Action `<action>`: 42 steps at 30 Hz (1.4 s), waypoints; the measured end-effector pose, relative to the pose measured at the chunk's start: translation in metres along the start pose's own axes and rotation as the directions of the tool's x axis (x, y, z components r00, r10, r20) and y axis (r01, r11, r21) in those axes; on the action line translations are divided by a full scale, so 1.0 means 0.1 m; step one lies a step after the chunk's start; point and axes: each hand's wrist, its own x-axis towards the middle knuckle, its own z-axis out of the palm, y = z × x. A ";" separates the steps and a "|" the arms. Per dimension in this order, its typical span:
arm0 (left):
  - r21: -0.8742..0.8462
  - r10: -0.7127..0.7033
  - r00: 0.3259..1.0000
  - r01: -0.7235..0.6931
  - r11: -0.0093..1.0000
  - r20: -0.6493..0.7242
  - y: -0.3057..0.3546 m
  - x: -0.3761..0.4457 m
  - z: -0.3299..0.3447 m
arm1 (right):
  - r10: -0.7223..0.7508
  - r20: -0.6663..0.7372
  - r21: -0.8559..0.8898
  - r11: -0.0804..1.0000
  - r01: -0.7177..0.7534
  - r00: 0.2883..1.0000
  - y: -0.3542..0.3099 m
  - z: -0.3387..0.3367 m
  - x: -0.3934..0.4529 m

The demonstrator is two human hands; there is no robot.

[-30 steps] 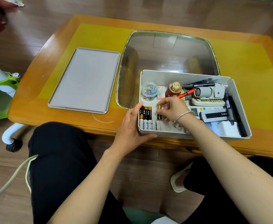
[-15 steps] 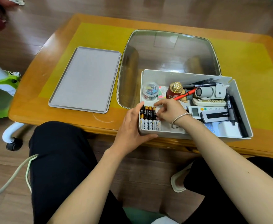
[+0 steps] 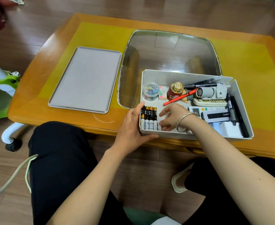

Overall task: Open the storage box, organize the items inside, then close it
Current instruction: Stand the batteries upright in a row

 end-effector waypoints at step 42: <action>0.001 0.000 1.000 0.000 1.000 -0.006 0.01 0.00 0.00 | -0.098 -0.278 -0.557 0.827 -0.077 0.955 0.23 -0.11 0.04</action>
